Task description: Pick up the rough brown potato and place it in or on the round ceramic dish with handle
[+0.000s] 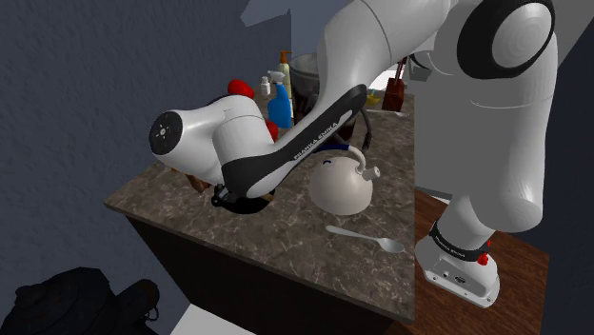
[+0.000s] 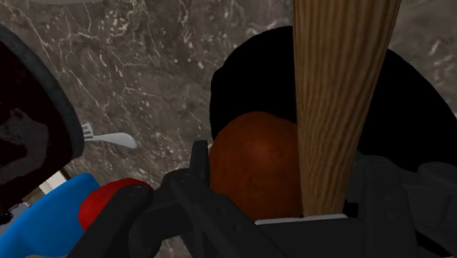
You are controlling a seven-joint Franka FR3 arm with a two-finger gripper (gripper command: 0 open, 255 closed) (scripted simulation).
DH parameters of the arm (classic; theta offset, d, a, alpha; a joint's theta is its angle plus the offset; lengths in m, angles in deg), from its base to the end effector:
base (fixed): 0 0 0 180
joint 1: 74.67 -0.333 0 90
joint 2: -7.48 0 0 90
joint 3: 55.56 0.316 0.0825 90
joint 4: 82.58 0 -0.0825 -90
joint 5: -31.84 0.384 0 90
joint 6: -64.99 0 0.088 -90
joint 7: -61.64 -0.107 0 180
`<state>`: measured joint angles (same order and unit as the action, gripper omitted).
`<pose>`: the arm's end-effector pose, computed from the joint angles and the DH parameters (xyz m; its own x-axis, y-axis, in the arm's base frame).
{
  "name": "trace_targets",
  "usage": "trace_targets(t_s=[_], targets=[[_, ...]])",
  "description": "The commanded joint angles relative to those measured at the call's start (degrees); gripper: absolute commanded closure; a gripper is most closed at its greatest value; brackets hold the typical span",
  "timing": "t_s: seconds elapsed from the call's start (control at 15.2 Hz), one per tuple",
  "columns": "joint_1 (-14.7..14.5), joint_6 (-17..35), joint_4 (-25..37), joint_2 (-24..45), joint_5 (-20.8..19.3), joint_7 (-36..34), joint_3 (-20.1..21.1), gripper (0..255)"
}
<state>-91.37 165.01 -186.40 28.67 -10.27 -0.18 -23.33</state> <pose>0.4557 0.3960 0.3496 0.9773 0.1025 0.1856 -0.0124 -0.8463 0.5326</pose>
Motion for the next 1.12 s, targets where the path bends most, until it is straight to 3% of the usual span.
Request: trace_targets(t_s=[0.0,0.26,0.33,0.66,0.92,1.06], targets=[[0.05,0.12,-0.10,0.04,-0.02,-0.02,-0.03,255],[0.06,0.12,-0.10,0.04,-0.03,-0.02,-0.02,255],[0.03,0.06,0.00,0.09,-0.03,0.00,-0.02,0],[0.06,0.12,-0.10,0.04,-0.03,-0.02,-0.02,0],[-2.35,-6.13,5.62,-0.17,1.62,1.08,1.26,0],[-2.35,-6.13,5.62,-0.17,1.62,1.08,1.26,0]])
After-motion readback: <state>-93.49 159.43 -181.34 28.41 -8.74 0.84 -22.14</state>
